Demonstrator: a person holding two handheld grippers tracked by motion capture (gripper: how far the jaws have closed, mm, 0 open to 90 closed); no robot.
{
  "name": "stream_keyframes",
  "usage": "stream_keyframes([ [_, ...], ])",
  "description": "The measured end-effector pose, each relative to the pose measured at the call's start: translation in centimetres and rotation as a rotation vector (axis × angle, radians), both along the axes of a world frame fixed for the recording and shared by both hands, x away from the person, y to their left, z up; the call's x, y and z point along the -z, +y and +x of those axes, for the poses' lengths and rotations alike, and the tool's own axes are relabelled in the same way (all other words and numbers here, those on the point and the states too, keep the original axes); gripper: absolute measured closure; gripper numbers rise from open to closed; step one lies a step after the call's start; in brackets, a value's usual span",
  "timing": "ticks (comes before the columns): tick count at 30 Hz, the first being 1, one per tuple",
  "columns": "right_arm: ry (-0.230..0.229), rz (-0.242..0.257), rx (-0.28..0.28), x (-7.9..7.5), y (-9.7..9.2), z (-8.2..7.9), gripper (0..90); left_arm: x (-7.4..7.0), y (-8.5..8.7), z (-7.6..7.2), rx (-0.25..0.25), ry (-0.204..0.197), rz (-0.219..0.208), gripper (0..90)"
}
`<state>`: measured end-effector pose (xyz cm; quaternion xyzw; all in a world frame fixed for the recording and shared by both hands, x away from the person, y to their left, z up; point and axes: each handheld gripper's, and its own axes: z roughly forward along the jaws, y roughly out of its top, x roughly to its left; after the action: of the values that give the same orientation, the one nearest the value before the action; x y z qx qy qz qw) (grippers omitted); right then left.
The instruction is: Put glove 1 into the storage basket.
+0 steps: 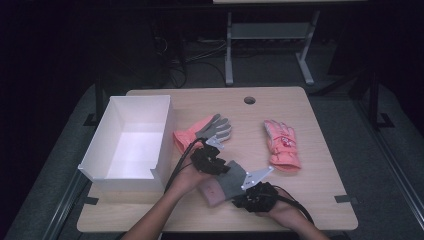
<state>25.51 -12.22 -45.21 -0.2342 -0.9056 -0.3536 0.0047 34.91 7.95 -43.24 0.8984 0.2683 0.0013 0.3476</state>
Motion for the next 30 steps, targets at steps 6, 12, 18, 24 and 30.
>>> stream_keyframes([
  [6, -0.01, -0.003, 0.069, -0.3, -2.3, 0.1, 62.0, 0.0, 0.3, -1.3, 0.039, -0.013, 0.035, 34.8],
  [12, -0.023, 0.003, 0.166, -0.5, -5.2, 0.2, 41.4, 0.0, -0.3, -2.8, 0.091, -0.039, 0.097, 16.8],
  [18, 0.002, 0.002, 0.268, -0.2, -8.2, 0.2, 18.5, 0.7, -1.0, -3.3, 0.085, -0.049, 0.135, 13.6],
  [24, -0.008, 0.024, 0.302, -0.5, -8.9, 0.9, 14.2, 1.9, -1.1, -3.0, 0.076, -0.029, 0.129, 12.8],
  [30, -0.014, 0.0, 0.296, -0.3, -8.5, 0.8, 13.5, 2.4, -1.0, -2.8, 0.077, -0.008, 0.126, 12.6],
])
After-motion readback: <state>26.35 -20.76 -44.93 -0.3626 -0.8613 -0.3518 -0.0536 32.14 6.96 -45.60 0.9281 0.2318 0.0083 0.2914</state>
